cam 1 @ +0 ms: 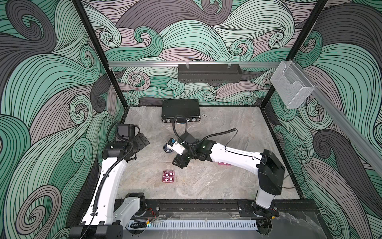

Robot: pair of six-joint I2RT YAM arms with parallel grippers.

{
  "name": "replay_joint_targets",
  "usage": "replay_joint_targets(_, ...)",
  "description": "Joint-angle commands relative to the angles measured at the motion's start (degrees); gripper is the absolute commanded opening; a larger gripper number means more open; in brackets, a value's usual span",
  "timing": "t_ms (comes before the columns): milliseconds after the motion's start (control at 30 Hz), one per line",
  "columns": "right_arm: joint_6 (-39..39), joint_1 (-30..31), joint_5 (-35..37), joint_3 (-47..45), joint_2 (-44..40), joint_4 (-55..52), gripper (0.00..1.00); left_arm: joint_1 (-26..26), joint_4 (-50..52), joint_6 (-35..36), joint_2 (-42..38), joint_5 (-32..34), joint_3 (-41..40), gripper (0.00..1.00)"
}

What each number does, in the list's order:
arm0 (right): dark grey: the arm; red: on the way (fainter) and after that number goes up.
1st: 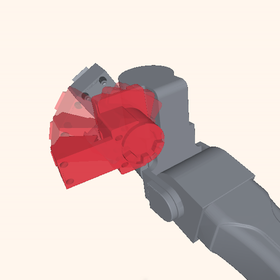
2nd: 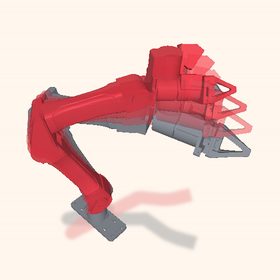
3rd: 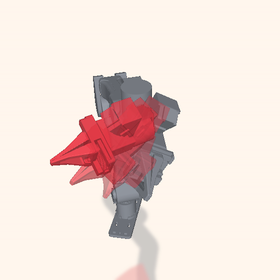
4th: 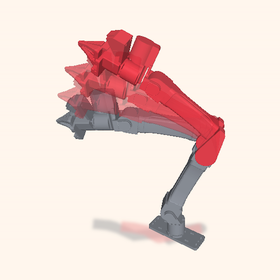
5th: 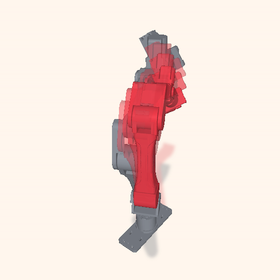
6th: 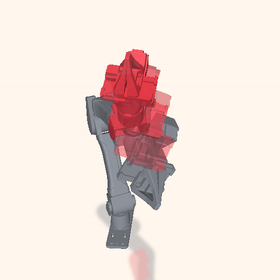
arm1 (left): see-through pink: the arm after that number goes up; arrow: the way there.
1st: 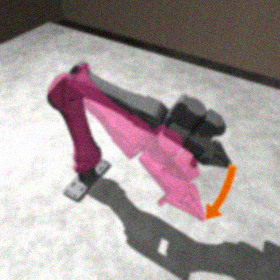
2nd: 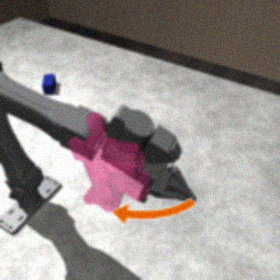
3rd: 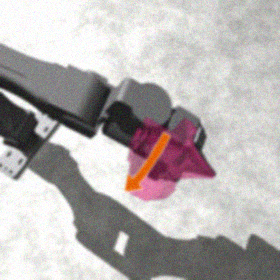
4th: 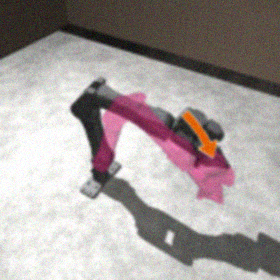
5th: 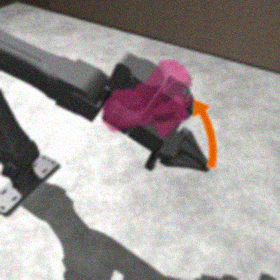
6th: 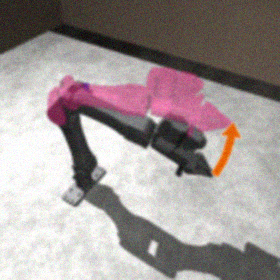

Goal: Close pillboxes
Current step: Move the pillbox to the center of the board.

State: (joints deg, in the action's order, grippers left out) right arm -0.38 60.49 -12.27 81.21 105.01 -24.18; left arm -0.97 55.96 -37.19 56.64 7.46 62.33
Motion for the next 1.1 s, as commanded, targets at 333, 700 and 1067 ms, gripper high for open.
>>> replay_joint_targets(333, 3.88, 2.33, 0.09, 8.55, 10.81, -2.20, 0.60, 0.24, 3.37, 0.45, -1.45, 2.64, 2.38, 0.99)
replay_joint_targets(700, 3.57, 3.09, 0.23, 8.97, 12.98, -2.28, 0.44, 0.27, 3.40, 0.45, -1.80, 3.54, 2.10, 0.99)
replay_joint_targets(1067, 1.89, 3.58, 2.19, 6.98, 12.02, -1.41, 0.26, 0.26, 3.06, 0.54, -1.90, 3.01, 1.75, 0.99)
